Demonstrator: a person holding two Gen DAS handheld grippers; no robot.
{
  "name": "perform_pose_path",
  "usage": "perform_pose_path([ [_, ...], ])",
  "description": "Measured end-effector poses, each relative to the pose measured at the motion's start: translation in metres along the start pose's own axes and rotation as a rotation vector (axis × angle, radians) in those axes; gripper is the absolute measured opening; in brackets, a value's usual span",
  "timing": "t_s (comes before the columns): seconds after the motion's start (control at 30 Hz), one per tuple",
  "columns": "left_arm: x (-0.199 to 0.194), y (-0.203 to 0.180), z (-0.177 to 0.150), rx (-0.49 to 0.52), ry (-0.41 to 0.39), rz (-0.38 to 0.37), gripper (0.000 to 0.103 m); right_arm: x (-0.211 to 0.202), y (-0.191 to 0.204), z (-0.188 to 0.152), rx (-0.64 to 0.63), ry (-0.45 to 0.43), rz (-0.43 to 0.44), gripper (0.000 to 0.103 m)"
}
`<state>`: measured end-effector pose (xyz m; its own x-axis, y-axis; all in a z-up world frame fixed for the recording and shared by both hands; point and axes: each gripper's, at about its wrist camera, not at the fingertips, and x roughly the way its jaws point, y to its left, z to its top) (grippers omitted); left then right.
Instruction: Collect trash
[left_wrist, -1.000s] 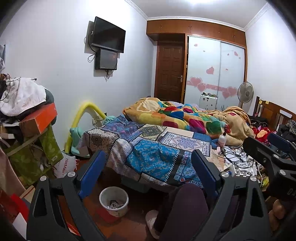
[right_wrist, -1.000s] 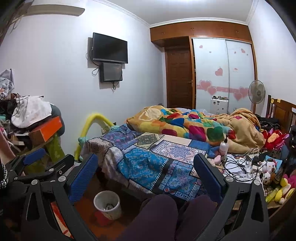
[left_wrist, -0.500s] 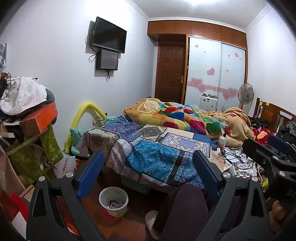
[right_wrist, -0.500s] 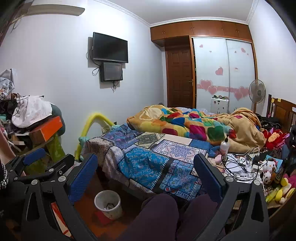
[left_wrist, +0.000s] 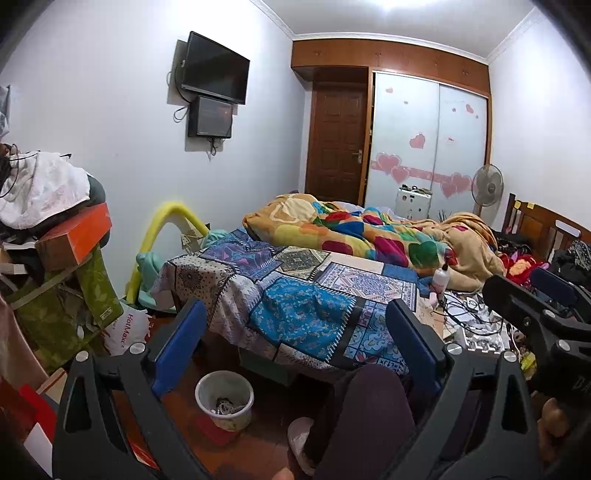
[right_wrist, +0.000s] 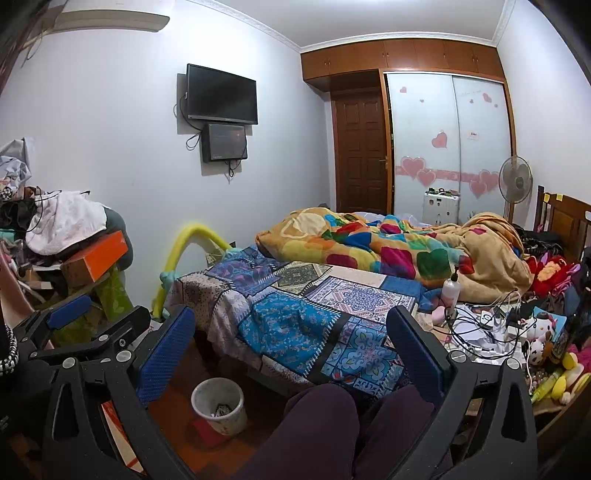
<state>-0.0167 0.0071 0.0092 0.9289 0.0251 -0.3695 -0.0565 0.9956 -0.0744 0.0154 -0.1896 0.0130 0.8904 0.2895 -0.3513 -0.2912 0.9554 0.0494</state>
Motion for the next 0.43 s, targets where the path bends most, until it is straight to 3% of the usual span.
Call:
perform_pose_path([
  [0.43,-0.0035,0.0069,-0.0001,-0.021,-0.014,0.0,0.098,-0.0001,0.0006,-0.0004,-0.001,0.001,0.001,0.103],
])
